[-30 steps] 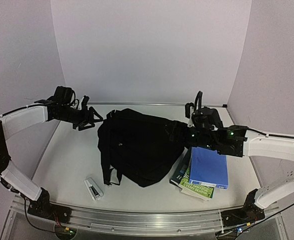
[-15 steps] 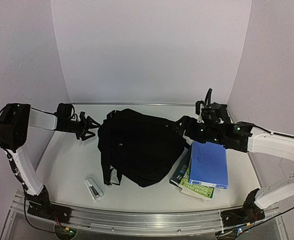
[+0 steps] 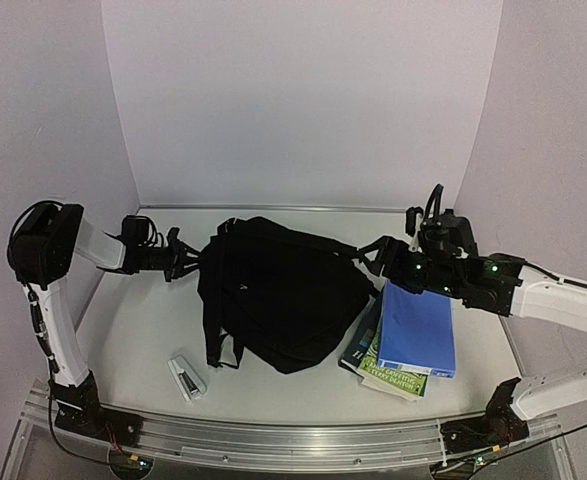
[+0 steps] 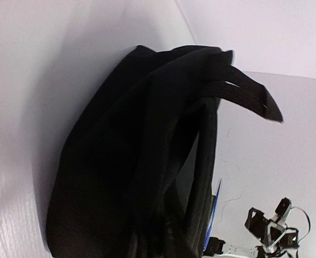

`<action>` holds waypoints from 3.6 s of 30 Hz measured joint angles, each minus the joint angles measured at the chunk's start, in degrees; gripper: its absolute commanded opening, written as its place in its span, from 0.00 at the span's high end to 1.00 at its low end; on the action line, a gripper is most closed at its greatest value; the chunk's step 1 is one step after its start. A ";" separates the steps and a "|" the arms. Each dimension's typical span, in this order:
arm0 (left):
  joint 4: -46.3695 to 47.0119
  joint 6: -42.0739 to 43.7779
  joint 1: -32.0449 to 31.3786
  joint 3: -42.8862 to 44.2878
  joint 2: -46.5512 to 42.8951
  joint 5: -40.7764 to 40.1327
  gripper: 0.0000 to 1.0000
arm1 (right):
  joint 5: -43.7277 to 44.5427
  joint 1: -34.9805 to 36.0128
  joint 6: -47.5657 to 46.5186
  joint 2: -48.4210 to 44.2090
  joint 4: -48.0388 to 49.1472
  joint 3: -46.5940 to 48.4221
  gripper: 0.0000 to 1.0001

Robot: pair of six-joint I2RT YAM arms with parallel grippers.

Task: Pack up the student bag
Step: Adjust the student bag at the center of the board, then unzip the student bag at the center of the board.

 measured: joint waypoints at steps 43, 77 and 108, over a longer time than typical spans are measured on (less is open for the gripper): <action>-54.47 47.12 -24.59 42.59 -7.86 -20.48 0.97 | 2.86 -0.26 1.70 -2.52 0.02 -2.55 0.26; -44.10 12.62 -4.94 -5.82 -36.56 -33.03 0.01 | 1.23 9.65 -9.08 24.47 -0.92 15.26 0.26; -36.32 7.35 0.38 -15.48 -35.03 -32.76 0.62 | -7.98 12.87 -26.01 66.25 -4.59 59.79 0.97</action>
